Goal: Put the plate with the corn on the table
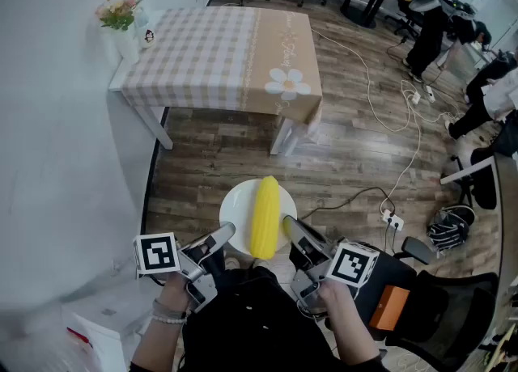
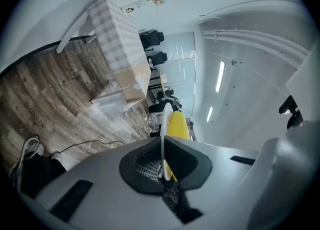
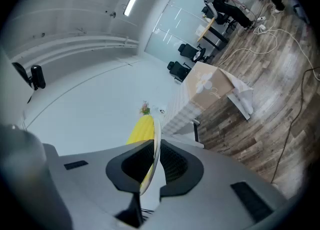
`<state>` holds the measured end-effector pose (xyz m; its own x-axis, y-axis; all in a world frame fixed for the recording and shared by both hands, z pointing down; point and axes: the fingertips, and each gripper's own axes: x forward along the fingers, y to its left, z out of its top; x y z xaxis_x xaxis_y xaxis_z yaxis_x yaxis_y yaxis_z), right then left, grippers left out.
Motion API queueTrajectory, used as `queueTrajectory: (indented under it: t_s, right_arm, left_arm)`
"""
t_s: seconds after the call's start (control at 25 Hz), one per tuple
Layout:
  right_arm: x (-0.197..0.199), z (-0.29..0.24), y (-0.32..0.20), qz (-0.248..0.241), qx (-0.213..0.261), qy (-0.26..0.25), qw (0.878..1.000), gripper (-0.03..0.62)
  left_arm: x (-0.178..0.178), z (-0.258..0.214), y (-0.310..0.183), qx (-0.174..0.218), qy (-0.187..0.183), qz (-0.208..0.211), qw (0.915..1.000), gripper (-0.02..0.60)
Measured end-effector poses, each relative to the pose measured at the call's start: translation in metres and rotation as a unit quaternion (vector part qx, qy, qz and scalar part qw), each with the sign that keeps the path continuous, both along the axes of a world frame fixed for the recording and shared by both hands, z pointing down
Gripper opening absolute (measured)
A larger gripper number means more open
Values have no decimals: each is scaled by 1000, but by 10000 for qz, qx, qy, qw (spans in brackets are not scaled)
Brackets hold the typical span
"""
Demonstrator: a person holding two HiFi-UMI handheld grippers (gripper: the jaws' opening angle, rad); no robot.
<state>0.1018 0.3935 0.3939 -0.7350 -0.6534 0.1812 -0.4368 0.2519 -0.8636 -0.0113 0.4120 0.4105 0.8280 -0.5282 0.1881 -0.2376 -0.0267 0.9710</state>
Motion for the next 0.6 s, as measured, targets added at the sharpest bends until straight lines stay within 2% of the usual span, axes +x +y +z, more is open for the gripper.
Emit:
queueTrajectory:
  t_s: [0.6]
  right_arm:
    - [-9, 5, -12, 41, -76, 5, 10000, 64]
  left_arm:
    - [-8, 4, -11, -107, 53, -22, 9999, 18]
